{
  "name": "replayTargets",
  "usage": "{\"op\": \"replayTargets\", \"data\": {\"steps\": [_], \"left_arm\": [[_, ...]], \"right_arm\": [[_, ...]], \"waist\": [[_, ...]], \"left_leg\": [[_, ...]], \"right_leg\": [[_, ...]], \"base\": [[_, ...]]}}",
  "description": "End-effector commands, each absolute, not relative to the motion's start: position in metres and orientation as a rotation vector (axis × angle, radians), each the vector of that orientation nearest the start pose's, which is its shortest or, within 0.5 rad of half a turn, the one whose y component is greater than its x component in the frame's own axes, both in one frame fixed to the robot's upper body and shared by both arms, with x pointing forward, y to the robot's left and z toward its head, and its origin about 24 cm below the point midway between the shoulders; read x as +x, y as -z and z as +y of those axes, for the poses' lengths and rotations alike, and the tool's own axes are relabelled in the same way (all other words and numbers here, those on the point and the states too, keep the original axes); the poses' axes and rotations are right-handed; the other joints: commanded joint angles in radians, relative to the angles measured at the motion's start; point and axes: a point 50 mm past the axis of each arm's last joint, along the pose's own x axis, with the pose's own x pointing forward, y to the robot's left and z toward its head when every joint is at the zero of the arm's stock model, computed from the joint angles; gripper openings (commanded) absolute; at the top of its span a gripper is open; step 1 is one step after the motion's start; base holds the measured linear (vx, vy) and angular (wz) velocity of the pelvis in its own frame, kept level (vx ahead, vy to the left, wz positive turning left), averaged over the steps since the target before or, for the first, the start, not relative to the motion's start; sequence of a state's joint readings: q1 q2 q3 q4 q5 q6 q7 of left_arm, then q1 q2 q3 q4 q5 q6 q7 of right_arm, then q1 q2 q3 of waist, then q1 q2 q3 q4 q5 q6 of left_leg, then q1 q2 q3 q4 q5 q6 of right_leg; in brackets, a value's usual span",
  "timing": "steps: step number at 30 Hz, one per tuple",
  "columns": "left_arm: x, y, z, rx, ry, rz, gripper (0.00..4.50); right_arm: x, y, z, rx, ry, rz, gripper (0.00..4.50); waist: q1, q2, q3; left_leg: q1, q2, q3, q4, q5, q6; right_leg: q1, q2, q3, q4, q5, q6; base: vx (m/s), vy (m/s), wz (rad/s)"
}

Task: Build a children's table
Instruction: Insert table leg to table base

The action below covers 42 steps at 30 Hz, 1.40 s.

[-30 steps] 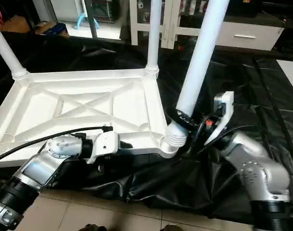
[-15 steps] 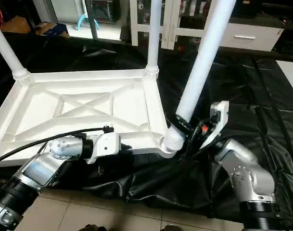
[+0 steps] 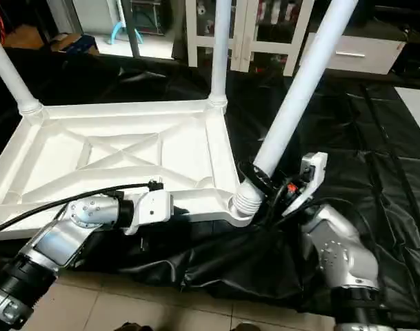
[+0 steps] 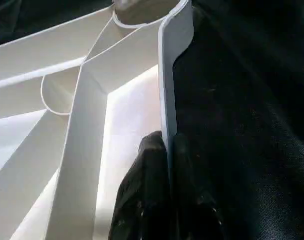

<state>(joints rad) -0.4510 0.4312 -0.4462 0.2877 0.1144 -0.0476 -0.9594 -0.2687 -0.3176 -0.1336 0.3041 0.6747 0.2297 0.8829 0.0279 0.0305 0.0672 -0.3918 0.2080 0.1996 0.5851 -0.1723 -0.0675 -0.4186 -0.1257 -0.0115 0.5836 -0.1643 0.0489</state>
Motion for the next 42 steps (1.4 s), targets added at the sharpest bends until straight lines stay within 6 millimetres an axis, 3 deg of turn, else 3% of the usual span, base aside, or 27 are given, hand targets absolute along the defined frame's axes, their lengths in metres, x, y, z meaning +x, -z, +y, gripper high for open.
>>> {"op": "replayTargets", "data": {"steps": [1,6,9,11,15,19,25,30,42], "left_arm": [[0.282,-0.031,0.119,0.748,1.310,0.346,0.00],[0.283,-0.031,0.119,0.750,1.306,0.345,0.00],[0.283,-0.032,0.119,0.751,1.302,0.344,0.00],[0.283,-0.032,0.119,0.751,1.302,0.344,0.00],[0.283,-0.031,0.121,0.756,1.285,0.347,0.00],[0.284,-0.030,0.121,0.757,1.278,0.346,0.00],[0.284,-0.030,0.121,0.760,1.275,0.346,0.00],[0.285,-0.030,0.121,0.765,1.273,0.346,0.00],[0.286,-0.030,0.120,0.769,1.269,0.346,0.00]], "right_arm": [[0.289,-0.063,-0.198,0.460,-0.753,-0.005,1.84],[0.289,-0.056,-0.192,0.448,-0.772,0.005,1.84],[0.285,-0.051,-0.193,0.396,-0.777,0.015,1.84],[0.285,-0.051,-0.193,0.396,-0.777,0.015,1.84],[0.270,-0.052,-0.205,0.233,-0.730,-0.040,1.84],[0.258,-0.048,-0.212,0.177,-0.652,-0.091,1.84],[0.245,-0.042,-0.213,0.140,-0.595,-0.124,1.84],[0.236,-0.033,-0.209,0.098,-0.582,-0.113,1.84],[0.214,-0.011,-0.185,-0.053,-0.844,0.034,1.84]], "waist": [[-0.006,-0.007,-0.050],[-0.006,-0.007,-0.052],[-0.007,-0.012,-0.047],[-0.007,-0.010,-0.046],[-0.004,-0.014,-0.046],[0.000,-0.011,-0.046],[-0.004,-0.010,-0.038],[-0.005,-0.009,-0.036],[-0.007,-0.015,-0.035]], "left_leg": [[0.018,0.007,-0.001,-0.088,-0.359,0.009],[0.019,0.008,0.001,-0.089,-0.338,0.019],[0.019,0.009,0.001,-0.092,-0.360,0.016],[0.020,0.009,0.000,-0.094,-0.375,0.013],[0.022,0.010,0.000,-0.095,-0.377,0.012],[0.021,0.011,0.002,-0.094,-0.349,0.026],[0.022,0.011,-0.003,-0.102,-0.445,0.007],[0.022,0.012,-0.005,-0.106,-0.466,0.001],[0.021,0.012,-0.008,-0.111,-0.482,0.002]], "right_leg": [[0.023,0.013,0.000,-0.072,-0.293,-0.198],[0.026,0.013,-0.001,-0.070,-0.260,-0.208],[0.023,0.012,0.000,-0.075,-0.300,-0.199],[0.022,0.012,0.000,-0.077,-0.325,-0.191],[0.020,0.012,0.003,-0.081,-0.331,-0.171],[0.019,0.014,0.003,-0.077,-0.281,-0.181],[0.012,0.013,0.004,-0.089,-0.393,-0.149],[0.011,0.015,0.005,-0.091,-0.386,-0.140],[0.013,0.014,0.006,-0.098,-0.421,-0.117]], "base": [[0.000,0.000,0.00],[0.000,0.000,0.00],[0.000,0.000,0.00],[0.000,0.000,0.00],[0.000,0.000,0.00],[0.000,0.000,0.00],[0.000,0.000,0.00],[0.000,0.000,0.00],[0.000,0.000,0.00]]}}
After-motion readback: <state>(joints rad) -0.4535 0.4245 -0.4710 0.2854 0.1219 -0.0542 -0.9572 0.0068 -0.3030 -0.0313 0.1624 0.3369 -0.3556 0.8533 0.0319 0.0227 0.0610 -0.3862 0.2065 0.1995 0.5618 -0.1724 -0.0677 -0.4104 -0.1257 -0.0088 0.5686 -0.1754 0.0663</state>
